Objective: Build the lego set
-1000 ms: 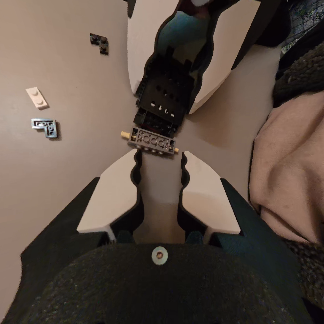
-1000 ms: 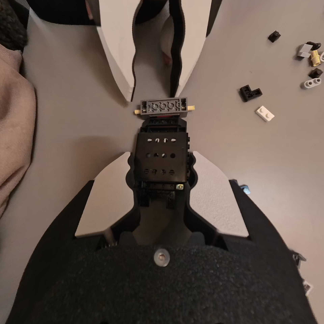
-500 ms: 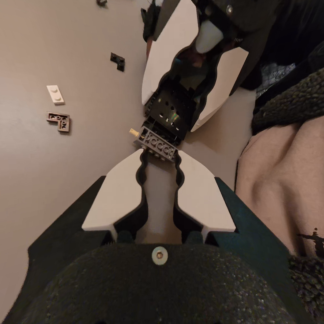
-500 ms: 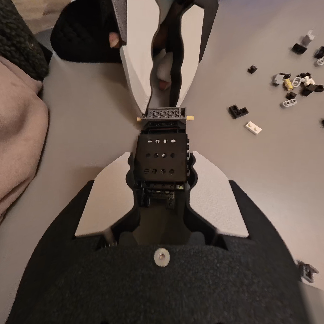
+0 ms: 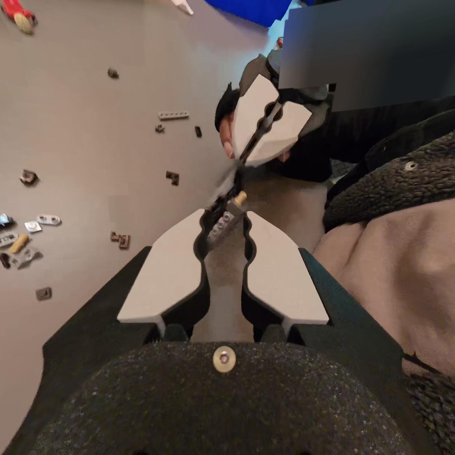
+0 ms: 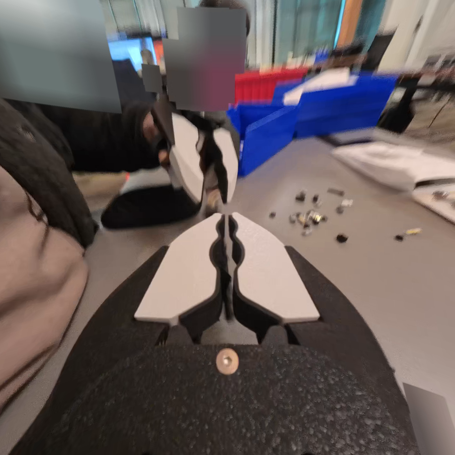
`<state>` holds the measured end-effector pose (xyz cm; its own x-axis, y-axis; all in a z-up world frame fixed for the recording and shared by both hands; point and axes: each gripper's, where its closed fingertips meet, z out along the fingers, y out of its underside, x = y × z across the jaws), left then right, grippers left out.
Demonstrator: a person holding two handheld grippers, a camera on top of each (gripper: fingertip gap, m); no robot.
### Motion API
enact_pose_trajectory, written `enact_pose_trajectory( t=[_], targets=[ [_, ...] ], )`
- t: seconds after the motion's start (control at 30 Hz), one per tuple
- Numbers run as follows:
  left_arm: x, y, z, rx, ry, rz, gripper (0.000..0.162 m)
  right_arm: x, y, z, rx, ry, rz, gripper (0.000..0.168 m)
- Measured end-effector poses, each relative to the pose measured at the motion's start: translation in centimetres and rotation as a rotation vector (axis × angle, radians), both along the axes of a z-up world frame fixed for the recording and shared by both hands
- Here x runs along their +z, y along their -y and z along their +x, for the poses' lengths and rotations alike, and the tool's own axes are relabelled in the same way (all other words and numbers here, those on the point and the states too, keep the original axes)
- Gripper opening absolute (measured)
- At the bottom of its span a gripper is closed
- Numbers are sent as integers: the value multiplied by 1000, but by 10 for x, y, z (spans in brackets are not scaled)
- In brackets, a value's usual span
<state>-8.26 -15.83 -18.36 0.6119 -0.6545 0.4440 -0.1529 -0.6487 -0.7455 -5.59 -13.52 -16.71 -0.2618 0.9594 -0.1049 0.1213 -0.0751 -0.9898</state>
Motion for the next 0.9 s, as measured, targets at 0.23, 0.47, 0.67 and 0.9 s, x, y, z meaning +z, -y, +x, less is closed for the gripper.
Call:
enact_pose_trajectory(
  t=[0.23, 0.47, 0.67, 0.9],
  targets=[
    [-18, -7, -2, 38, -77, -59, 23, -21, -3, 5, -13, 157, 85, 26],
    [-31, 1, -10, 27, -137, -37, 28, -59, -3, 6, 88, 399, 279, 40],
    [-49, 13, -17, -21, -275, 2, 32, -92, -14, -8, 282, 633, 586, 66],
    [-62, 13, -18, -77, -415, 164, 48, -112, -14, -7, 567, 856, 484, 59]
  ],
)
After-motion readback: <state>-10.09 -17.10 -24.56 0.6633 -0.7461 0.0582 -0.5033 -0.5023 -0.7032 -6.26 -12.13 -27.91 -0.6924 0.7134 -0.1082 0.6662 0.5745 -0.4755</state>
